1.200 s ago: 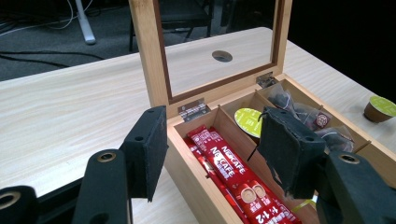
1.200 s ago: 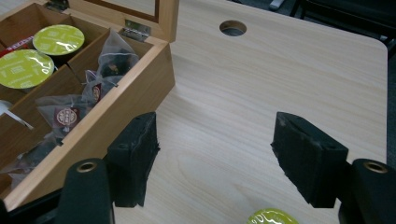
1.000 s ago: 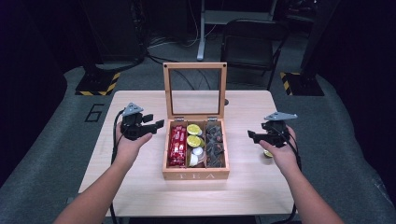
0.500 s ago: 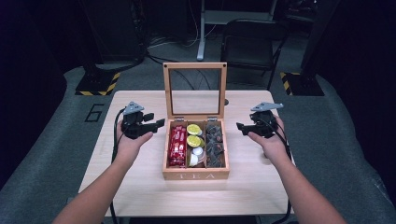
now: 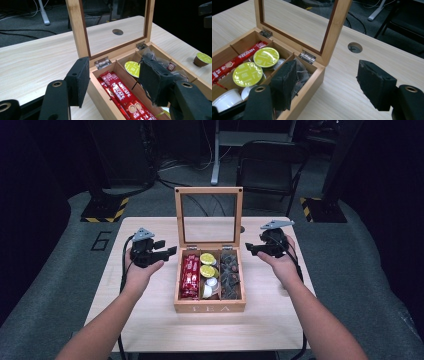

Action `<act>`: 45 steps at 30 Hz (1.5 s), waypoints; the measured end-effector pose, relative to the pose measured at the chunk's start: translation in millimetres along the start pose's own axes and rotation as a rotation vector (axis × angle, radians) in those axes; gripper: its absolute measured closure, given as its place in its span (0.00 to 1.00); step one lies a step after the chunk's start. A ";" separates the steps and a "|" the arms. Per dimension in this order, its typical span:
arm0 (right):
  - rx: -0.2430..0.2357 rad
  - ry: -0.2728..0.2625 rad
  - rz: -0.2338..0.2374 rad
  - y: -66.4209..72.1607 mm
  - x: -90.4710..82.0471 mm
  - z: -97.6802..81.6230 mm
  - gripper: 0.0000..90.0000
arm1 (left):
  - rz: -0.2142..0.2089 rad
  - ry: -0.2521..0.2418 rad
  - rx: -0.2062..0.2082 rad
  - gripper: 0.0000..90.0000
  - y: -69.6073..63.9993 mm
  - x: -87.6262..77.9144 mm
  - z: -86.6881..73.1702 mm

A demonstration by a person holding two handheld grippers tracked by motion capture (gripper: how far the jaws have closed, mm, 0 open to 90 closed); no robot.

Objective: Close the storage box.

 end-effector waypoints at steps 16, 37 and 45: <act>0.016 -0.008 0.019 2.4 33.7 21.0 0.35 | 0.000 0.008 -0.001 0.46 2.3 3.1 -1.8; 0.024 0.023 -0.003 -4.8 58.8 25.0 0.35 | 0.000 -0.003 -0.009 0.46 4.8 2.0 -0.4; 0.036 0.027 -0.017 -5.5 70.7 26.2 0.35 | 0.001 -0.005 -0.002 0.46 3.0 -0.8 1.7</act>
Point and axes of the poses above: each handheld gripper's, and its own axes: x roughly forward along the jaws, z roughly out of its top, y roughly to its left, the point moved 1 cm from there along x, roughly forward along the jaws, and after that the axes turned 6 degrees about -y, right-handed, at the moved point
